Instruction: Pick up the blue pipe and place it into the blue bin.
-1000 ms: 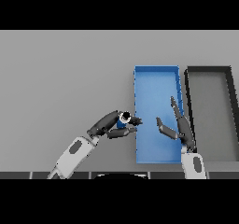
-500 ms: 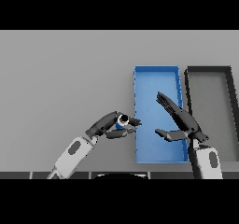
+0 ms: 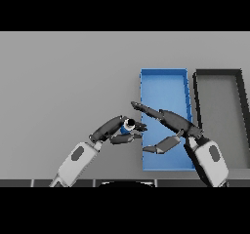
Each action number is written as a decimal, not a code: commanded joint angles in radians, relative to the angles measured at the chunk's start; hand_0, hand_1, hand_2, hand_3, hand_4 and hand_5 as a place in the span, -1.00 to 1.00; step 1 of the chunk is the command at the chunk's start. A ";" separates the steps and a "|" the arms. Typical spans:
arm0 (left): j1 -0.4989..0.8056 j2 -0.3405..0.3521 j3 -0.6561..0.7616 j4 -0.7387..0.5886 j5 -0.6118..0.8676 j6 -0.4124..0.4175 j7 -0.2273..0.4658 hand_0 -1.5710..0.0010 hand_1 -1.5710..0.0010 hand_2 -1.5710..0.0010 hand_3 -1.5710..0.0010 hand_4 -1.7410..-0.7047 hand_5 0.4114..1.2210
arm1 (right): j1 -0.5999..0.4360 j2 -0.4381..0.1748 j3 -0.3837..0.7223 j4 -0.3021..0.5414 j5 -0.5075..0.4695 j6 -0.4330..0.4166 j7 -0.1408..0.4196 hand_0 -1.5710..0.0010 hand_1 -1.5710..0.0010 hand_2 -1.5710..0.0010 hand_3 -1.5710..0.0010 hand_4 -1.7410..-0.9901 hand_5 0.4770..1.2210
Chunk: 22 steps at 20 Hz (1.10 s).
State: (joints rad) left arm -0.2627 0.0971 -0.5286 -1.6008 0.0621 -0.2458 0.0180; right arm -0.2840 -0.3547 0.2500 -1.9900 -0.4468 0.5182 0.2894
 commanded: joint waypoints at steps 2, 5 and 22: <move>0.006 -0.009 -0.007 0.009 -0.016 -0.012 -0.033 -1.00 -1.00 -1.00 -0.87 -0.86 1.00 | -0.043 0.026 0.033 0.027 0.022 0.020 0.005 1.00 1.00 1.00 1.00 0.21 -0.93; 0.015 -0.015 0.000 0.009 -0.017 -0.029 -0.033 -1.00 -1.00 -1.00 -0.93 -0.66 1.00 | -0.125 0.066 0.072 0.072 0.040 0.025 0.052 1.00 1.00 1.00 1.00 0.31 -0.88; 0.016 -0.052 0.029 0.021 -0.047 -0.053 -0.023 -1.00 -0.99 -1.00 -0.85 -0.95 1.00 | -0.314 0.214 0.148 0.255 0.027 0.038 0.030 -0.71 -0.71 -0.71 -0.64 -0.21 0.20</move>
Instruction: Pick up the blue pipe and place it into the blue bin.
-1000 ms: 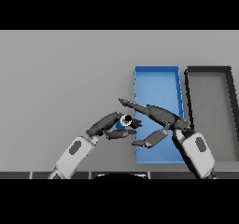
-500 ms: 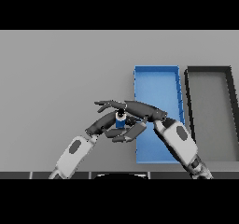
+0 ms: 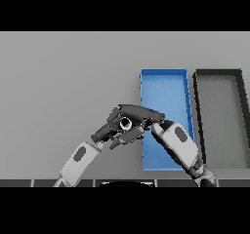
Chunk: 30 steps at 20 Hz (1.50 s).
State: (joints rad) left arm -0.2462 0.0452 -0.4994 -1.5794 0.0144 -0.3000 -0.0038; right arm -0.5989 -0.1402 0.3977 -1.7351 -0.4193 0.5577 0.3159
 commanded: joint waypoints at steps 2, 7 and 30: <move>-0.002 -0.004 0.007 0.001 -0.014 -0.008 0.004 -1.00 -0.99 -1.00 -0.90 -0.97 1.00 | 0.013 -0.019 0.020 -0.021 0.060 0.021 -0.058 -0.81 -0.81 -0.82 -0.77 -0.18 0.49; -0.004 0.002 0.027 -0.013 -0.024 -0.029 0.040 -1.00 -1.00 -1.00 -0.97 -0.98 1.00 | 0.019 -0.019 0.016 -0.024 0.030 0.032 -0.049 -0.94 -0.94 -0.94 -0.92 -0.28 0.83; 0.044 -0.028 0.072 -0.013 -0.124 -0.092 0.051 0.98 0.98 0.98 0.98 0.60 -0.68 | -0.006 0.015 -0.038 -0.060 -0.254 -0.103 0.159 -1.00 -1.00 -1.00 -1.00 -0.33 1.00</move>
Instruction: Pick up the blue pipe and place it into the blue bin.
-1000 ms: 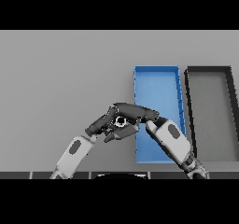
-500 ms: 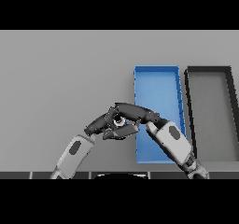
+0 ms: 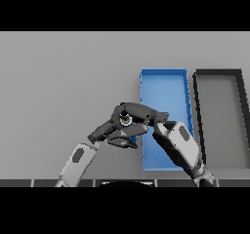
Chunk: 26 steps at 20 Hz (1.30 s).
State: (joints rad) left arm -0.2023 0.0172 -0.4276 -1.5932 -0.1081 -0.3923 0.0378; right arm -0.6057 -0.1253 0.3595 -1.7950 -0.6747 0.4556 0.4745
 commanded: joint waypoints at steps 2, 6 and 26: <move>0.005 -0.004 -0.009 -0.007 -0.005 0.004 0.047 0.99 0.99 0.99 0.99 0.58 -0.74 | -0.081 -0.022 -0.054 -0.010 -0.107 -0.084 0.055 -1.00 -1.00 -1.00 -1.00 -0.33 1.00; 0.019 0.001 -0.014 -0.024 -0.004 0.006 0.075 0.99 1.00 1.00 1.00 0.57 -0.80 | -0.265 -0.076 -0.126 0.011 -0.193 -0.135 0.040 -1.00 -1.00 -1.00 -1.00 -0.34 1.00; 0.016 0.048 0.005 -0.043 -0.017 0.001 0.072 1.00 1.00 1.00 1.00 0.68 -0.83 | -0.174 -0.316 -0.288 0.527 0.030 -0.344 0.009 -1.00 -1.00 -1.00 -1.00 -0.36 1.00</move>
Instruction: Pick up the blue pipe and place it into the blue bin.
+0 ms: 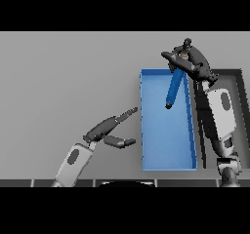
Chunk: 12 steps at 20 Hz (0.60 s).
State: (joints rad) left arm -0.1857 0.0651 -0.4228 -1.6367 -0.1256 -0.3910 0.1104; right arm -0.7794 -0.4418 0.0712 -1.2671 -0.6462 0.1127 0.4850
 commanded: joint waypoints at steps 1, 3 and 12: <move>-0.002 -0.012 -0.009 0.005 -0.008 0.006 0.008 1.00 1.00 1.00 1.00 0.68 -0.83 | 0.022 -0.003 0.007 0.003 0.009 -0.020 0.020 -1.00 -1.00 -1.00 -1.00 -0.36 1.00; 0.006 -0.021 -0.015 0.005 -0.005 0.006 -0.001 1.00 1.00 1.00 1.00 0.67 -0.83 | 0.091 -0.017 0.014 -0.012 0.013 -0.061 0.073 -1.00 -1.00 -1.00 -1.00 -0.36 1.00; -0.001 -0.022 -0.016 0.005 -0.011 0.010 0.017 1.00 1.00 1.00 1.00 0.66 -0.81 | 0.159 -0.200 0.389 0.081 -0.180 -0.254 0.125 -0.60 -0.54 -0.48 0.02 -0.40 0.88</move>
State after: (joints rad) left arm -0.1869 0.0425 -0.4383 -1.6315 -0.1367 -0.3806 0.1308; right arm -0.6207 -0.6420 0.4603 -1.1855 -0.8256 -0.1383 0.6096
